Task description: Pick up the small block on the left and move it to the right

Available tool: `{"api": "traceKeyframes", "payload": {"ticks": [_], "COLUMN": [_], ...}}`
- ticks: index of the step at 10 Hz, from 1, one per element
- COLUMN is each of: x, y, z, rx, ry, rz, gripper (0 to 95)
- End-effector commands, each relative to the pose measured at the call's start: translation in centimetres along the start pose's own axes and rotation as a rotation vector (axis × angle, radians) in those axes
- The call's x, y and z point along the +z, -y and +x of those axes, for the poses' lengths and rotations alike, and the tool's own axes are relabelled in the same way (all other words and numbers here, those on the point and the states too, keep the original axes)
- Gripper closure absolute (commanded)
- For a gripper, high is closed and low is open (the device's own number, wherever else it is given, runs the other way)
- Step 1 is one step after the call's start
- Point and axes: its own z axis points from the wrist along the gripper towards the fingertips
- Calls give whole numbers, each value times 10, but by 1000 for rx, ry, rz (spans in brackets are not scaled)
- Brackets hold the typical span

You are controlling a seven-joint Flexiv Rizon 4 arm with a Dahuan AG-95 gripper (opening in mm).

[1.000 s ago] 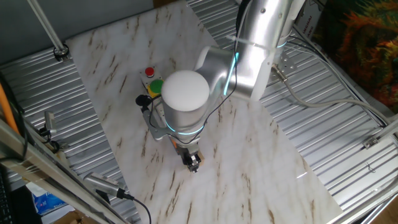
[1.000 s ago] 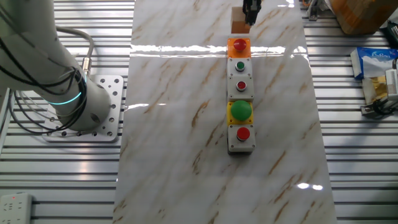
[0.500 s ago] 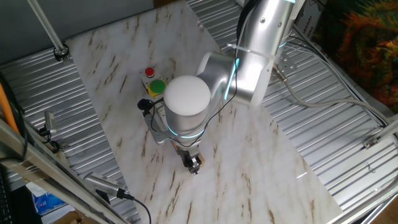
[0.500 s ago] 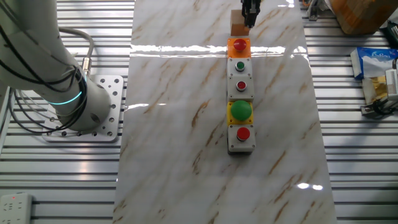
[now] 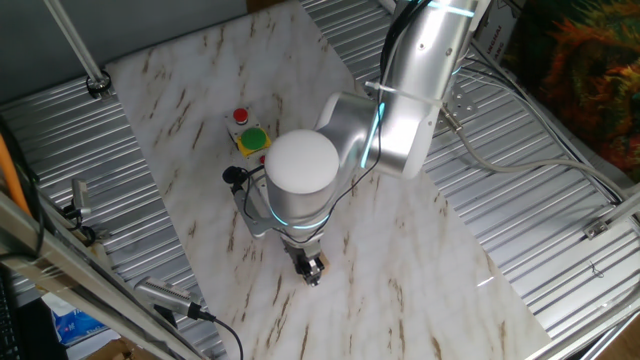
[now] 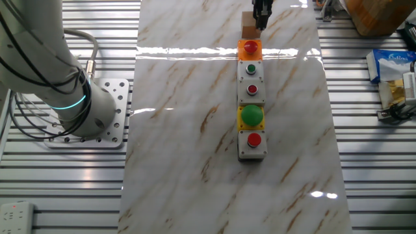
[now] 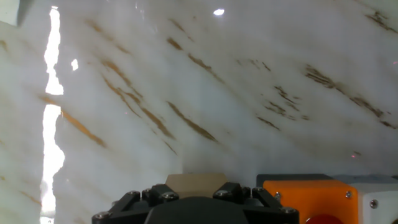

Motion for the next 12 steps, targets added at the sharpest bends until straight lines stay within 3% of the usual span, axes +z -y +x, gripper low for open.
{"api": "traceKeyframes", "payload": {"ticks": [1, 9, 11, 12], "x": [0, 1, 1, 1], "y": [0, 0, 0, 0], "z": [0, 0, 0, 0], "rx": [-1, 10, 6, 7], "ry": [-1, 6, 8, 8], "rz": [1, 0, -5, -7], "gripper": [950, 950, 570, 570]}}
